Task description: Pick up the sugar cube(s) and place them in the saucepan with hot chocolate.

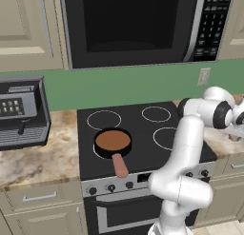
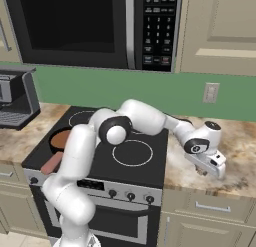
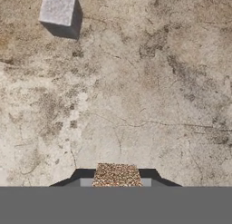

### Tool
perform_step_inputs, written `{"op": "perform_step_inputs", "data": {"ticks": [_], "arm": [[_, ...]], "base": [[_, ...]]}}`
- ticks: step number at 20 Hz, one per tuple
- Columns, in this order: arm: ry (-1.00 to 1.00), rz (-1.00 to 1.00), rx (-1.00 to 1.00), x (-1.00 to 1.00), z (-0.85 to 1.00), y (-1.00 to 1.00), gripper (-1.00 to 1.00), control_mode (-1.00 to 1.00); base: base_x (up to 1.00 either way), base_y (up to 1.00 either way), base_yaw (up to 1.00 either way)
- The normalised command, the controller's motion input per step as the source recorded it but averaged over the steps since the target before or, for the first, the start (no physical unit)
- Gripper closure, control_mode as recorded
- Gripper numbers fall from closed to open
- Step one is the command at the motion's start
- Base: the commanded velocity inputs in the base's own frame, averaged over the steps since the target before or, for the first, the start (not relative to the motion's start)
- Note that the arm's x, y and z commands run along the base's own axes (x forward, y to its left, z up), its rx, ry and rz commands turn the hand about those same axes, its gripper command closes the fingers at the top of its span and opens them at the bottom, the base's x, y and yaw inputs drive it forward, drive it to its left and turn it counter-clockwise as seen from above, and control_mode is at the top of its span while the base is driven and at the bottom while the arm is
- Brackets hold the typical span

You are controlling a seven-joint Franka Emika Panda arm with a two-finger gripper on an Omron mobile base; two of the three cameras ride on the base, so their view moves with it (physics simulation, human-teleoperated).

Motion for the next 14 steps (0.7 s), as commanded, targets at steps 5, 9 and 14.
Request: {"op": "perform_step_inputs", "data": {"ticks": [5, 9, 14], "arm": [[-0.08, -0.01, 0.0, -0.3, 0.03, 0.13, 1.0, -1.0], [-0.35, 0.03, -0.09, -0.32, 0.46, 0.64, 1.0, -1.0], [-0.42, 0.11, -0.15, -0.4, 0.72, 0.88, 1.0, -1.0]], "base": [[0.0, 0.0, 0.0], [0.0, 0.0, 0.0], [0.0, 0.0, 0.0]]}}
